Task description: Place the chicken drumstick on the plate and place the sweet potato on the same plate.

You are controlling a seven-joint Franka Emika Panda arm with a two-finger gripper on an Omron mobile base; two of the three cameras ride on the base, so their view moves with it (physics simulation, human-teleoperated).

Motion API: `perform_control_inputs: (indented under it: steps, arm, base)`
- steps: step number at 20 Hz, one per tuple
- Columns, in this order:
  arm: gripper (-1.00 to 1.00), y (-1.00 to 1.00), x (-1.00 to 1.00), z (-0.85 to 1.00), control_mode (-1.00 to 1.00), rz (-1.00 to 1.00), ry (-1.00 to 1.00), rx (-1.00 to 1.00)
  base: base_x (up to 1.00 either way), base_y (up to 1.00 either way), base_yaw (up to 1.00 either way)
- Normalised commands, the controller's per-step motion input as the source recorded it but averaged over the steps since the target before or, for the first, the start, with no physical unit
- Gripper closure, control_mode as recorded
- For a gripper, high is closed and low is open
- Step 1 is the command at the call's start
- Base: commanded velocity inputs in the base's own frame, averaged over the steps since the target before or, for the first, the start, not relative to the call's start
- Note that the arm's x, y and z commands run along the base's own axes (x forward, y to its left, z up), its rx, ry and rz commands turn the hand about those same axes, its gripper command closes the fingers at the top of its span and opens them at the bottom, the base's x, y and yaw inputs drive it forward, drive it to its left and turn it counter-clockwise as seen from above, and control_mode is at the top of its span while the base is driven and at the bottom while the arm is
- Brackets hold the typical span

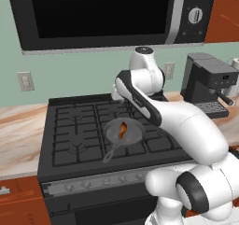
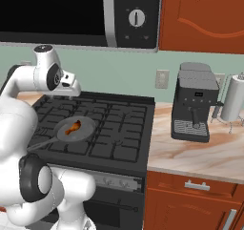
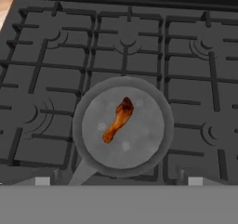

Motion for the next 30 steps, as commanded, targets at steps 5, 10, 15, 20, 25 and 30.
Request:
perform_control_inputs:
  steps: [5,10,15,20,25,30]
  arm:
    - [-1.0,0.02,0.2,-0.3,-1.0,0.0,0.0,0.0]
    - [-1.0,-0.02,0.2,-0.48,-1.0,-0.03,0.0,0.01]
    - [-1.0,-0.01,0.03,-0.52,-1.0,-0.06,0.0,0.01]
    - [-1.0,-0.01,0.07,-0.58,-1.0,-0.03,0.0,0.01]
    - [-1.0,-0.01,0.13,-0.55,-1.0,-0.01,0.0,0.03]
    - [-1.0,0.0,0.25,-0.42,-1.0,0.0,0.0,0.02]
  base:
    - [0.0,0.0,0.0]
    - [0.0,0.0,0.0]
    - [0.0,0.0,0.0]
    - [0.0,0.0,0.0]
    - [0.0,0.0,0.0]
    - [0.0,0.0,0.0]
